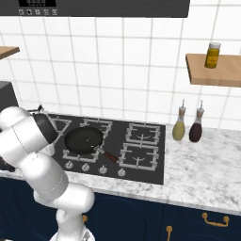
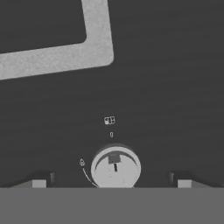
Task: Pick the kettle from the counter and place it on a stove burner. Then turn the burner on.
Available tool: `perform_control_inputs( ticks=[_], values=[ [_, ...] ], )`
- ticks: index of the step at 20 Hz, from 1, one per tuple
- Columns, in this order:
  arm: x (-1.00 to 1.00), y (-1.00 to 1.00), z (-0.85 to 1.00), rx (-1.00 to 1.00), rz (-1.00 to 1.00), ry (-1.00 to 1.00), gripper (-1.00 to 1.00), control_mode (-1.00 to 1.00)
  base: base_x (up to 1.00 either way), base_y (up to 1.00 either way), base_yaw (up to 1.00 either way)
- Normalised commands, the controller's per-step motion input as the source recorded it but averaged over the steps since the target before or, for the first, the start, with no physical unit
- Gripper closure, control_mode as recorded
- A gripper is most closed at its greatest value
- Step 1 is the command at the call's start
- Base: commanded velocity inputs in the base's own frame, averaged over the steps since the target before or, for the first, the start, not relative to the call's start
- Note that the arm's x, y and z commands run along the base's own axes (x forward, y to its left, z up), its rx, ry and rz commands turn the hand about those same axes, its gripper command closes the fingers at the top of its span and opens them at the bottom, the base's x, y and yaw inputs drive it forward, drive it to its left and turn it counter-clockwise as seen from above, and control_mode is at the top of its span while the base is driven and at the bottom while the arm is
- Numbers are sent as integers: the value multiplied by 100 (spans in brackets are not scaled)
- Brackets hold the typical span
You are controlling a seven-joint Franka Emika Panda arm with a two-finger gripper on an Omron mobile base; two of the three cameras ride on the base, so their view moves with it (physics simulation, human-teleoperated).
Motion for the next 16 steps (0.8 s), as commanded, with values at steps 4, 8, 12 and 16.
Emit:
perform_control_inputs(
  ticks=[4, 8, 12, 16],
  values=[
    [0, -2, -20, 0, 0, 2, -100, -100, 0, 0, 0],
    [0, 0, -24, 0, 0, 5, -100, -100, 0, 0, 0],
    [-2, 0, -13, 0, 0, 3, -100, -100, 0, 0, 0],
    [-3, 0, 0, 0, 0, 0, 100, -100, 0, 0, 0]
  ],
)
